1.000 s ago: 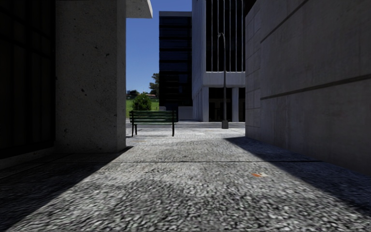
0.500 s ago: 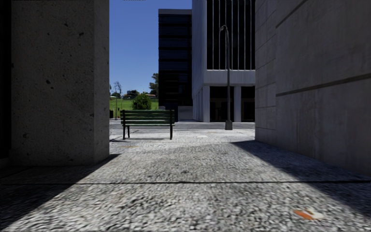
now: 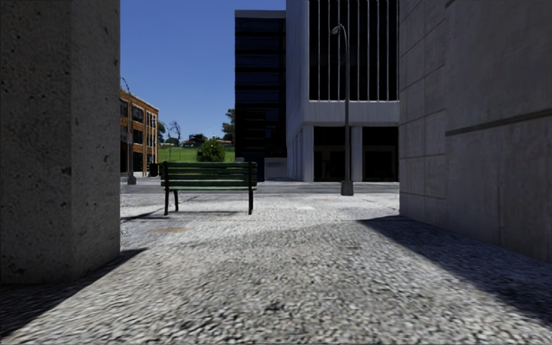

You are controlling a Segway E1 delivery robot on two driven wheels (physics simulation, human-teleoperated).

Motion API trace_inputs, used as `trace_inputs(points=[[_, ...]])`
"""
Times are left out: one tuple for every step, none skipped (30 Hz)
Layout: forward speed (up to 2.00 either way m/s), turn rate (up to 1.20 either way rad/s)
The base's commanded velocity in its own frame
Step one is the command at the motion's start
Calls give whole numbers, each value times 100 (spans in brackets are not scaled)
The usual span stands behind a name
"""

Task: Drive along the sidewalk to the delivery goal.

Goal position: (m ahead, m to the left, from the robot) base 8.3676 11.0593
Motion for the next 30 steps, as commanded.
trace_inputs(points=[[199,0],[196,0],[193,0],[190,0],[188,0],[185,0],[185,0],[184,0],[177,0],[172,0],[166,0],[163,0],[162,0],[161,0],[161,0],[160,0],[160,0],[160,0],[160,0],[160,0],[160,0],[160,0],[160,0],[160,0],[160,0],[160,0],[160,0],[160,0],[160,0],[160,0]])
